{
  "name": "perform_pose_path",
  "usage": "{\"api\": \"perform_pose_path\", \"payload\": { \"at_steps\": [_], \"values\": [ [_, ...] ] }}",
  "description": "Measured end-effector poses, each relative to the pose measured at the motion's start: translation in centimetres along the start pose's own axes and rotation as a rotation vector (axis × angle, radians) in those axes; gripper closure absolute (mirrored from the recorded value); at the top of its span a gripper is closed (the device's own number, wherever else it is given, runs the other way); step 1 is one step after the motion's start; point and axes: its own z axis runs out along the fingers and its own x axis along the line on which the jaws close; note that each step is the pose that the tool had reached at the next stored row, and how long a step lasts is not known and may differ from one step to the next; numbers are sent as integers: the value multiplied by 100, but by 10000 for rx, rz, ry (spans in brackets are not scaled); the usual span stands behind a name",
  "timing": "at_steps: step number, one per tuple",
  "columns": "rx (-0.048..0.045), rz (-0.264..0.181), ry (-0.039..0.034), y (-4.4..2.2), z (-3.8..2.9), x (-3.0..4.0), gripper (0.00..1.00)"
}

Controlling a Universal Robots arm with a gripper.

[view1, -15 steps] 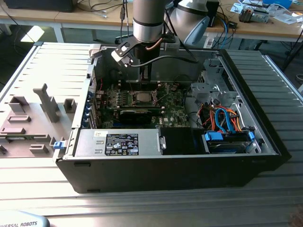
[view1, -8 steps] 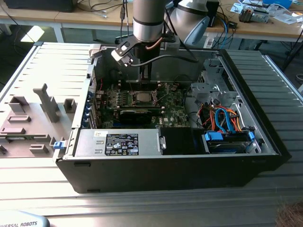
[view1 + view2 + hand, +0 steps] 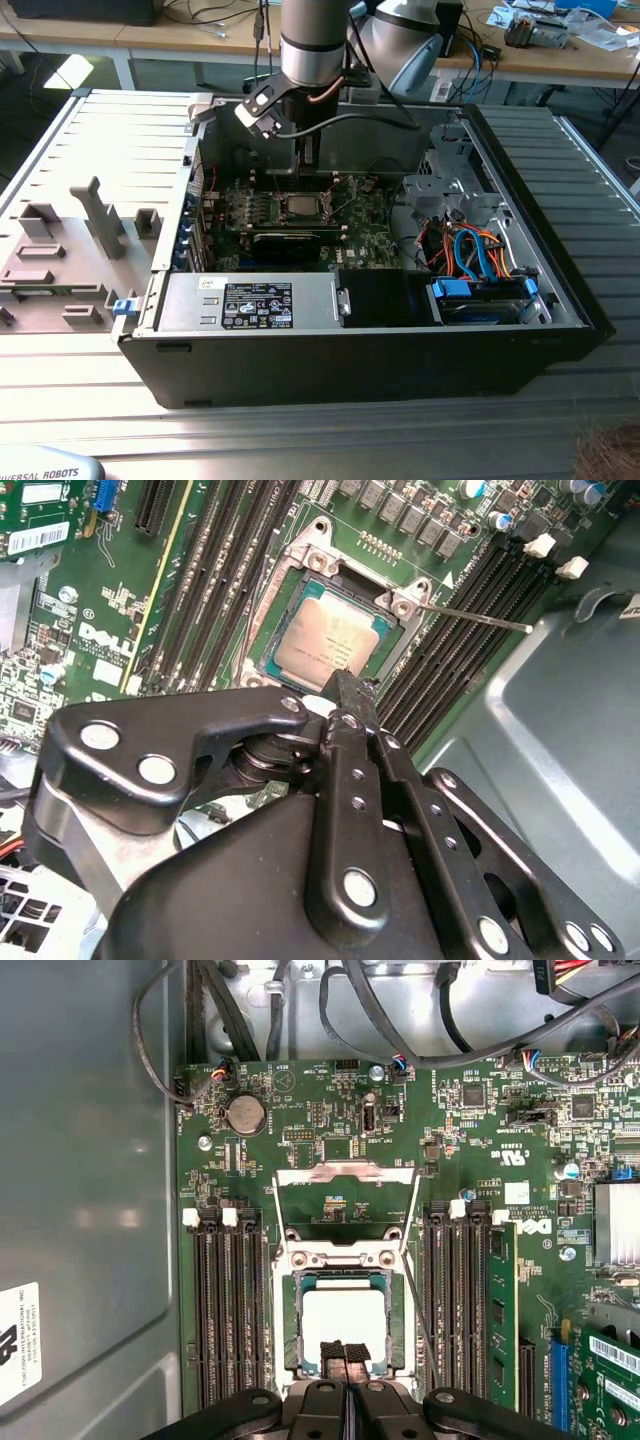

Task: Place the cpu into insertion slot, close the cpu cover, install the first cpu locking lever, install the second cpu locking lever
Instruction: 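Place the cpu into insertion slot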

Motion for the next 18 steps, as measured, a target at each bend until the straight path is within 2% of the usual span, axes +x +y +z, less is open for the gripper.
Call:
{"api": "perform_pose_path", "payload": {
  "at_steps": [18],
  "values": [
    [-1,0,1,0,-50,1,89]
  ]
}}
